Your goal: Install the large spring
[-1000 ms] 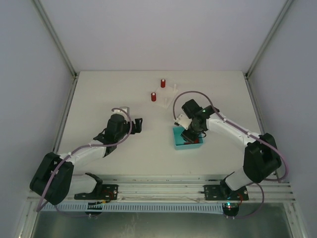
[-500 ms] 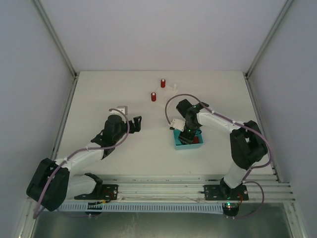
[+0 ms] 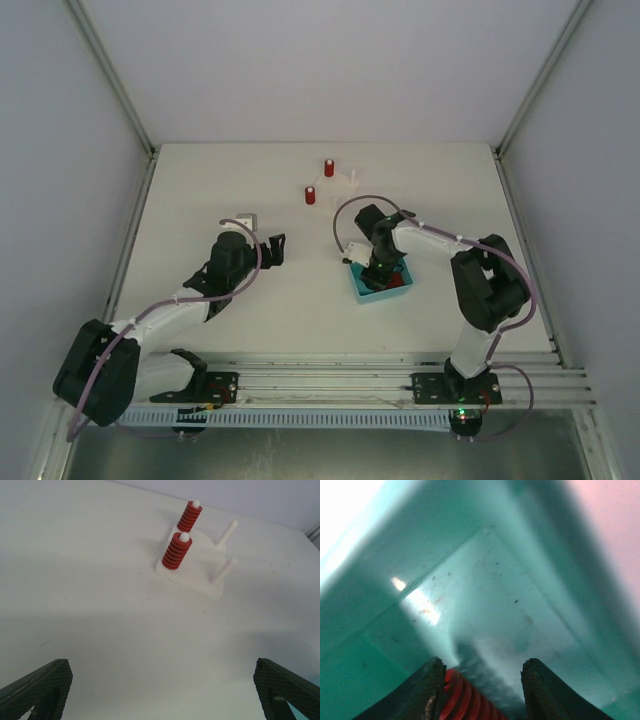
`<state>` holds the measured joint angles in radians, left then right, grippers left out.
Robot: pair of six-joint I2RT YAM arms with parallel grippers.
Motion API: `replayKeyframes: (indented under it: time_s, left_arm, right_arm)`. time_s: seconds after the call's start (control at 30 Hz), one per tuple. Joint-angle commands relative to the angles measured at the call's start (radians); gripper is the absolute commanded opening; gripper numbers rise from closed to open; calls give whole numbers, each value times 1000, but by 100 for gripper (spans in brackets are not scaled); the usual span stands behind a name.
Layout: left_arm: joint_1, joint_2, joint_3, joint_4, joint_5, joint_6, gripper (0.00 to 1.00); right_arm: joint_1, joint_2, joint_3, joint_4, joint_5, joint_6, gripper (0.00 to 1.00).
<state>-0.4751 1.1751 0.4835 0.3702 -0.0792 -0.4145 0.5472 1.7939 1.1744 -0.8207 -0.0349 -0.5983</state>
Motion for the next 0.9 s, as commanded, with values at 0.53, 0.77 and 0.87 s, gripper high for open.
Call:
replayKeyframes:
  time_s: [0.53,0.77,0.87]
  left_arm:
    - [3,11,-8,32,1,10,99]
    - [3,23,-37,92,-5,39,99]
    - [2,41,-31,104,22,55,99]
  right_arm:
    - [-38,-192,-63,46,102,138,43]
    - [-46,-215,-29,-9,120,152,52]
    - [-46,-233,6,-17,82,253,52]
